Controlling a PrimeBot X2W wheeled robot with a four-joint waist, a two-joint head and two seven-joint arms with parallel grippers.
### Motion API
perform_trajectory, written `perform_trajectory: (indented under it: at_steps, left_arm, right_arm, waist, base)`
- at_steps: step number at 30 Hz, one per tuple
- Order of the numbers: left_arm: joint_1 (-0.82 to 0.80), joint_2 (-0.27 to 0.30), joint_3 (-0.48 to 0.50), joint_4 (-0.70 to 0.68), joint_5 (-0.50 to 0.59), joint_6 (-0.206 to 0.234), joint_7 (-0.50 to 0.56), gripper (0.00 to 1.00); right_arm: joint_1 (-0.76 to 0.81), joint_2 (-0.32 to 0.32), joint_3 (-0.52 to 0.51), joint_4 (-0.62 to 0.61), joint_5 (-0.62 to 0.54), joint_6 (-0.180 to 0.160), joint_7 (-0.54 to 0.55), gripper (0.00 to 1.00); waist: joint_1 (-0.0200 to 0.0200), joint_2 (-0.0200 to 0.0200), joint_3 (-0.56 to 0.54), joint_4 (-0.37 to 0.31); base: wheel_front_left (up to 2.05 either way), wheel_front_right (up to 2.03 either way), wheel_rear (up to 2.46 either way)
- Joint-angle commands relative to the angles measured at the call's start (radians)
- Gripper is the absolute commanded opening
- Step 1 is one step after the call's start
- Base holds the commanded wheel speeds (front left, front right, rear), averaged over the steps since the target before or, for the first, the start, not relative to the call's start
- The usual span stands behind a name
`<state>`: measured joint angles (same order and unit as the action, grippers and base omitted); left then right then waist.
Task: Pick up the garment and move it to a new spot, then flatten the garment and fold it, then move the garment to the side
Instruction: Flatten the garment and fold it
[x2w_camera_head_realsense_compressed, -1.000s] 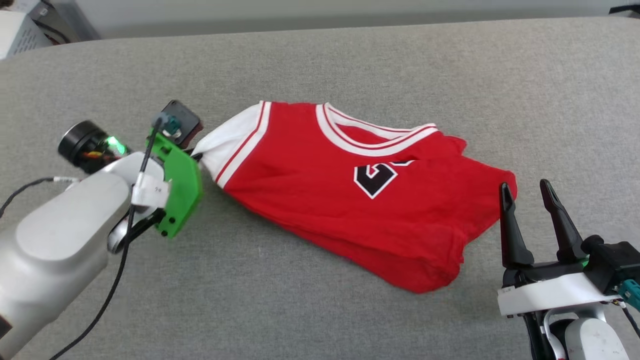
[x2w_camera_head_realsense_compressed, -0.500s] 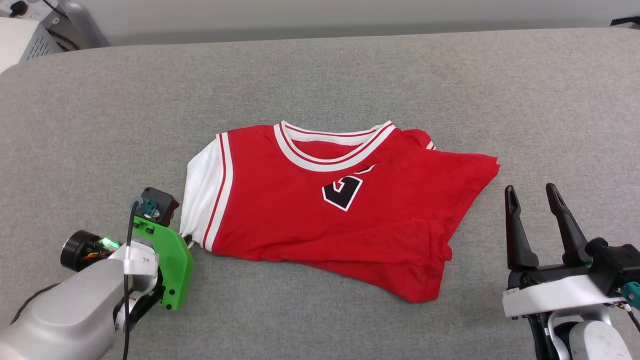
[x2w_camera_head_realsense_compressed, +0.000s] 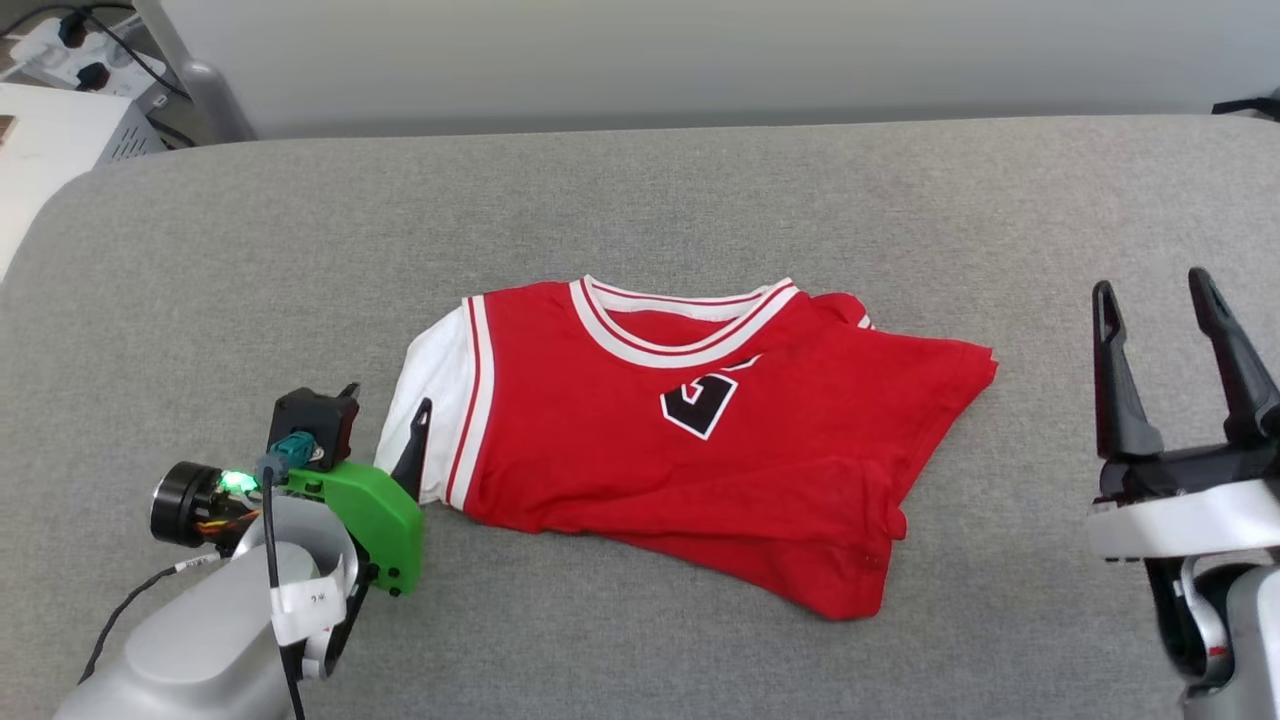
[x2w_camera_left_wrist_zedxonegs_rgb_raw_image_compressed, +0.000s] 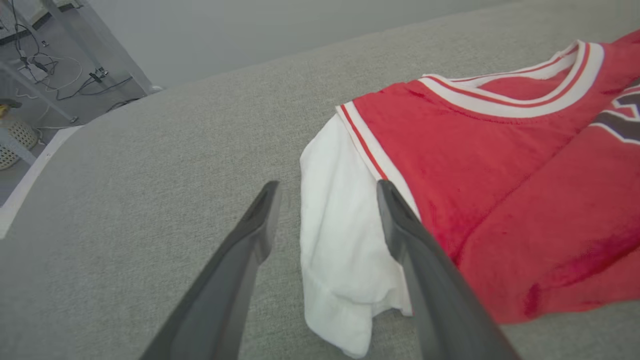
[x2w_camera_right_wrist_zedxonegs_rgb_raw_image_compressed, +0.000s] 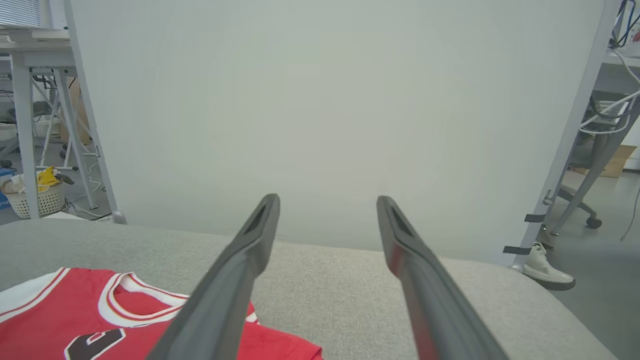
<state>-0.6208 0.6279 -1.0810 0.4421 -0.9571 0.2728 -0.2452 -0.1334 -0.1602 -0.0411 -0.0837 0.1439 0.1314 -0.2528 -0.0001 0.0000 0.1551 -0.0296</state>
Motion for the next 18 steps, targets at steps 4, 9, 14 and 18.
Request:
perform_trajectory:
  at_steps: [4, 9, 14, 18]
  left_arm:
    - [0.075, -0.014, 0.12, -0.097, 0.072, 0.077, -0.016, 1.0]
    - [0.199, -0.042, 0.306, -0.226, 0.247, 0.166, -0.016, 1.0]
    - [0.347, -0.104, 0.484, -0.322, 0.393, 0.193, -0.016, 1.0]
    - [0.428, -0.156, 0.595, -0.364, 0.487, 0.172, -0.016, 1.0]
  right_arm:
    - [-0.088, -0.093, 0.031, 0.02, 0.013, -0.001, -0.009, 1.0]
    - [-0.174, -0.213, 0.116, 0.097, 0.063, -0.001, -0.009, 1.0]
    - [-0.285, -0.357, 0.291, 0.184, 0.178, -0.001, 0.101, 1.0]
    - [-0.375, -0.451, 0.435, 0.21, 0.327, -0.001, 0.281, 1.0]
  waist:
    - [0.0001, 0.0, -0.02, 0.022]
    - [0.0001, 0.0, -0.023, 0.036]
    - [0.0001, 0.0, -0.022, 0.04]
    - [0.0001, 0.0, -0.01, 0.047]
  base:
    - [0.0, 0.0, 0.0]
    - [0.0, 0.0, 0.0]
    - [0.0, 0.0, 0.0]
    - [0.0, 0.0, 0.0]
